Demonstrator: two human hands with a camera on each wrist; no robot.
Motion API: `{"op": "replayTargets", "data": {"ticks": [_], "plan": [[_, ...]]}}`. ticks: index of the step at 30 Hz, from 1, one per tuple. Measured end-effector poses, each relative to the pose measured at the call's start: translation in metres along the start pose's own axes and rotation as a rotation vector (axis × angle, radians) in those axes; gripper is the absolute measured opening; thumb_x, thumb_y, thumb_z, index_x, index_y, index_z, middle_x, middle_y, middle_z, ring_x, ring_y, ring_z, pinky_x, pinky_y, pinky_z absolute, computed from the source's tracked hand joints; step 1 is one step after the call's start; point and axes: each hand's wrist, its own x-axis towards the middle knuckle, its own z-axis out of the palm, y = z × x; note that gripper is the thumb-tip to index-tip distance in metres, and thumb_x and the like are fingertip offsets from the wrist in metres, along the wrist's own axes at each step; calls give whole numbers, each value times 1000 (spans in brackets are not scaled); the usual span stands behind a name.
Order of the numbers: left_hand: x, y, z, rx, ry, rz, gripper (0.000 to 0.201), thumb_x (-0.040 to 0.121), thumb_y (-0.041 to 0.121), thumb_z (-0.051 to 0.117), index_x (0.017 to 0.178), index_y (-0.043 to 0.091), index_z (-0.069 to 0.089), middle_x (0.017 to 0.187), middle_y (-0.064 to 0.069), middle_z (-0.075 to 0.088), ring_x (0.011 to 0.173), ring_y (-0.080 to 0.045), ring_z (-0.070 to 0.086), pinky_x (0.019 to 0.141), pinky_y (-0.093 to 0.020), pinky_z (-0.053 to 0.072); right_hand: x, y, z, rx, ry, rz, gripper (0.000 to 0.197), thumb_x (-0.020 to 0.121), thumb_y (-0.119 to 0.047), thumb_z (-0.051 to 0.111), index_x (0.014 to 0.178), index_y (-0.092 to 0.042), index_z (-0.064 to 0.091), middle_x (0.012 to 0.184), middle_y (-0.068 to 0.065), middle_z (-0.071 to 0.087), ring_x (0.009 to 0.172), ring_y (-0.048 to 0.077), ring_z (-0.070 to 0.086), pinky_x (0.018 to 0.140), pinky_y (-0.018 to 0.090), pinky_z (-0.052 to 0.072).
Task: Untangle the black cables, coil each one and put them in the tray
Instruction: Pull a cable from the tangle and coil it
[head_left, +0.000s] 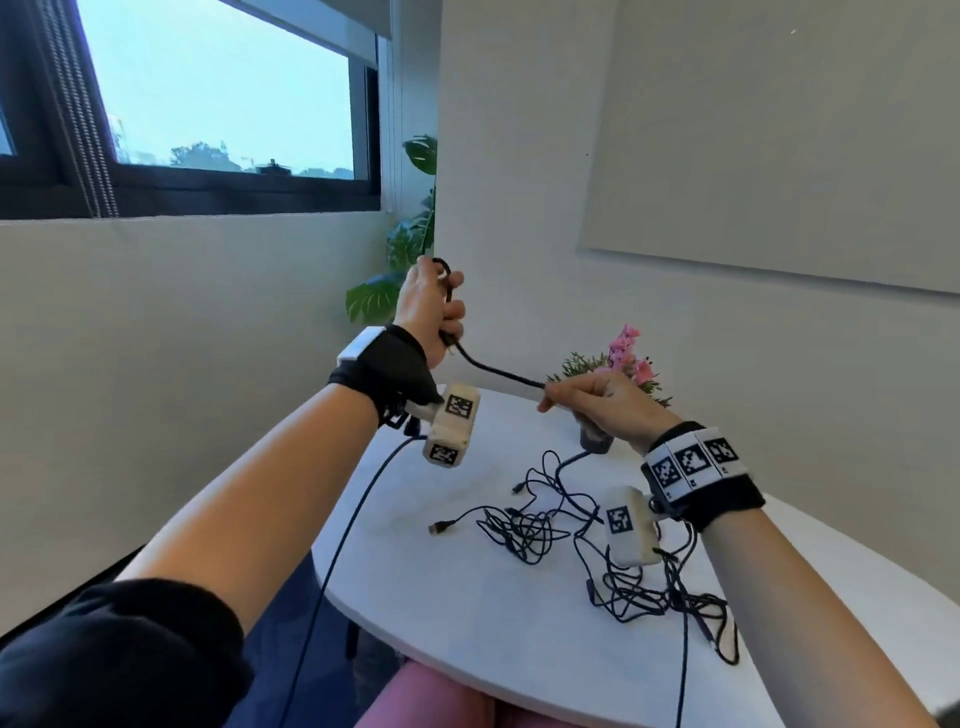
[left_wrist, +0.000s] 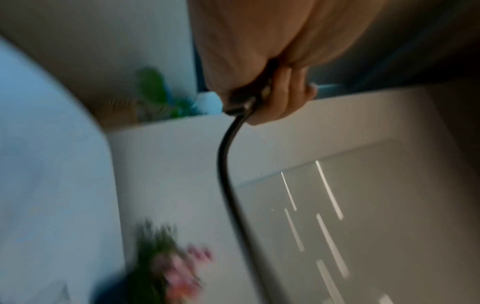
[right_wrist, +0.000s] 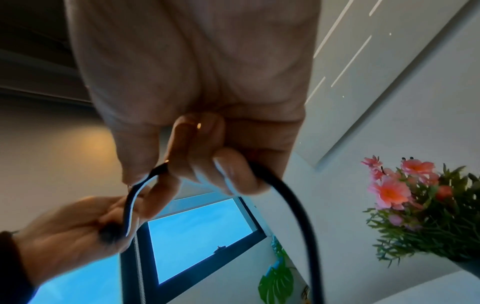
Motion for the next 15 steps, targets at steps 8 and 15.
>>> {"op": "replayTargets", "data": {"ticks": [8,15], "plan": [[-34,-51,-24,1505,-574,146,59,85,72,32,100,19,52,84,4,65,72,-17,58,68,-33,43,12,-5,8,-14,424,-143,7,85,-21,68,80,-23,73,87,14,73,78,36,65,79,45,54],[-40,-68,-48,888,-601,0,33,99,39,42,81,17,58,62,7,44,50,-5,38,51,-19,30,11,28,27,155,579,-176,9,82,-13,69,89,-7,72,62,-15,64,57,-9,55,62,6,43]]}}
